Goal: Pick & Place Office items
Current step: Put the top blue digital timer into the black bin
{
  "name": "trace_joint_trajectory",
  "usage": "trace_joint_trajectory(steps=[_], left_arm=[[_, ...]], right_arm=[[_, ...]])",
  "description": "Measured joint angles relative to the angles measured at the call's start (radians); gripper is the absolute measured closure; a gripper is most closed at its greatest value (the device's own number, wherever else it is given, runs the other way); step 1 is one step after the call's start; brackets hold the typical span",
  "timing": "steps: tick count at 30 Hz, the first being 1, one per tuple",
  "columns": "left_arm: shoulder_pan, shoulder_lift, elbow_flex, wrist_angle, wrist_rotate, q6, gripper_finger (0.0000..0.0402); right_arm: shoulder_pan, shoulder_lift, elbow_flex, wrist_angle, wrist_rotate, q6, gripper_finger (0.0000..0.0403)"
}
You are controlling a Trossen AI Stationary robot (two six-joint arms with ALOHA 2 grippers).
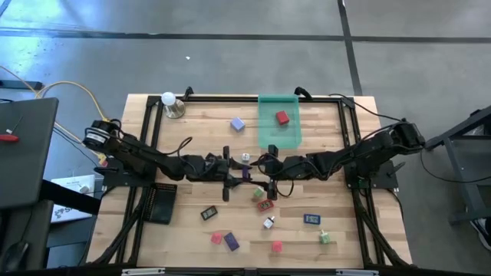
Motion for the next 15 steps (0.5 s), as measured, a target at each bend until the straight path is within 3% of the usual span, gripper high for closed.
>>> trace_joint_trajectory(steps=[3, 10, 15], left_arm=[[0.0, -0.031, 0.0, -0.058, 0.0, -0.032, 0.0255], [-0.048, -0.167, 0.0, -0.304, -0.007, -0.19, 0.0255], [-0.124, -0.274, 0.0, -0.454, -0.074, -0.249, 0.0255]], right_arm=[[-0.001, 0.0, 0.0, 0.008, 0.017, -0.006, 0.0108], [0.024, 0.0, 0.0, 0.011, 0.229, -0.036, 0.0104], [0.027, 0.0, 0.0, 0.011, 0.26, -0.035, 0.0104]])
